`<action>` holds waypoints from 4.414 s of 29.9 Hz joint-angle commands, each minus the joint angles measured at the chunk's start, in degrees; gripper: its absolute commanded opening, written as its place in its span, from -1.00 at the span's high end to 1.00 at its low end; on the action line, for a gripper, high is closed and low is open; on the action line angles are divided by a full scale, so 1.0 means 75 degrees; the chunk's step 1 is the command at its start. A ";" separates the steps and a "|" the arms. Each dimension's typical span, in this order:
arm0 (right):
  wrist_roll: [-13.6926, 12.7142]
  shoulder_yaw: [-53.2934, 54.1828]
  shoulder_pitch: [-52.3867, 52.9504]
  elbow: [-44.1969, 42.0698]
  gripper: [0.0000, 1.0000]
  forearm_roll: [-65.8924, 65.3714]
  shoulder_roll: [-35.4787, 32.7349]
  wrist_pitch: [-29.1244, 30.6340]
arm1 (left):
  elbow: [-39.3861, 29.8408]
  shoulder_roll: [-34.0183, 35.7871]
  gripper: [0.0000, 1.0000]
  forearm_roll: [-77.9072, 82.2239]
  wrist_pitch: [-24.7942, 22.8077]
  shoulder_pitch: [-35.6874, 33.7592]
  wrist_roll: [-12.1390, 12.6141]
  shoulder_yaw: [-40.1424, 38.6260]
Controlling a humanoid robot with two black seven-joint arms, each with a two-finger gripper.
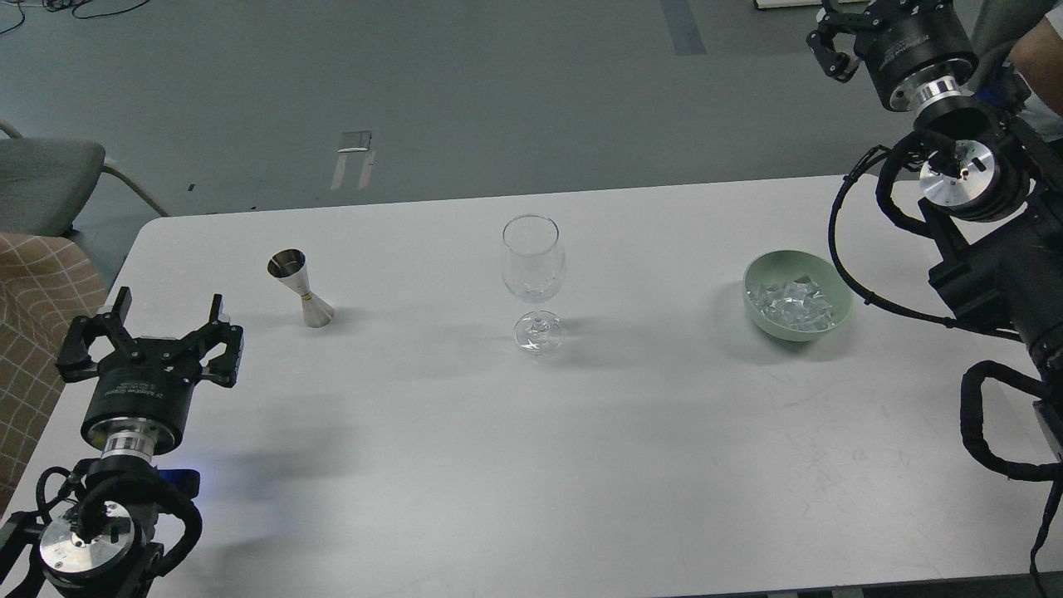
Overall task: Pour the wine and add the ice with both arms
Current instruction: 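Move the open left gripper forward to the silver jigger, then close the left gripper around the silver jigger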
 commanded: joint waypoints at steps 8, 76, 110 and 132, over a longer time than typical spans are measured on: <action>-0.0002 -0.0025 0.0009 -0.0027 -1.00 -0.0019 -0.0146 -0.0029 | 0.0640 -0.0453 -0.78 0.0083 -0.1441 0.0060 0.0435 0.0109; 0.0010 -0.0025 -0.0272 -0.0074 -1.00 -0.0031 -0.0228 -0.0193 | 0.4225 -0.1144 -0.02 0.0282 0.0634 -0.3397 0.0821 0.0894; 0.0010 -0.0025 -0.0237 -0.0074 -1.00 -0.0031 -0.0228 -0.0252 | 0.5023 -0.0828 -0.02 0.0282 0.0341 -0.3772 0.0974 0.0906; 0.0010 -0.0025 -0.0260 -0.0085 -1.00 -0.0031 -0.0275 -0.0252 | 0.5901 -0.0922 0.01 0.0270 0.0165 -0.4276 0.1150 0.0894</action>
